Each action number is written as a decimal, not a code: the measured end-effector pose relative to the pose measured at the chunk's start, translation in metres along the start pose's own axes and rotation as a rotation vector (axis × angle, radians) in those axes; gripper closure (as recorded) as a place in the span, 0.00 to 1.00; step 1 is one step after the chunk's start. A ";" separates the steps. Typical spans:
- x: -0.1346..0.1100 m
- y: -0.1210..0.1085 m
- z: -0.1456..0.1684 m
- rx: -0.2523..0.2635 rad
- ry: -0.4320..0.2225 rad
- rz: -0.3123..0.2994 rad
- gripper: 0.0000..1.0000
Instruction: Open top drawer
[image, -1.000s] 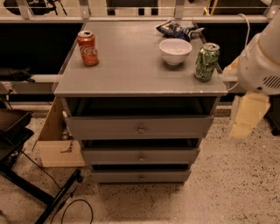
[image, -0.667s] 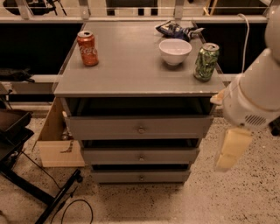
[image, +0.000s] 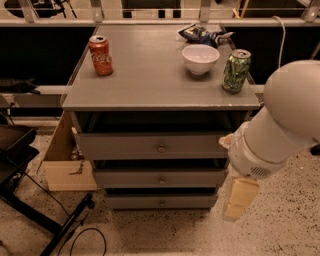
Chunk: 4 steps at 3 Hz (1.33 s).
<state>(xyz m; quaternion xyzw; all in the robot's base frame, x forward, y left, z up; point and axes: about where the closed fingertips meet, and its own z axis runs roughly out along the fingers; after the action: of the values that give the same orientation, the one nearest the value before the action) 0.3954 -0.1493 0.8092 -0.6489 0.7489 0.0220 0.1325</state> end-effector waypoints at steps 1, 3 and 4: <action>-0.014 -0.003 0.034 -0.015 0.018 -0.055 0.00; -0.022 -0.013 0.054 -0.005 0.053 -0.082 0.00; -0.028 -0.040 0.069 0.020 0.083 -0.111 0.00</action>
Offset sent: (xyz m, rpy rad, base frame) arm 0.0419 0.0430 -0.0678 -0.1003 -0.0036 0.0959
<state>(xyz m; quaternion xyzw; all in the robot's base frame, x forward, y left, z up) 0.4499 -0.1148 0.7544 -0.6886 0.7166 -0.0197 0.1090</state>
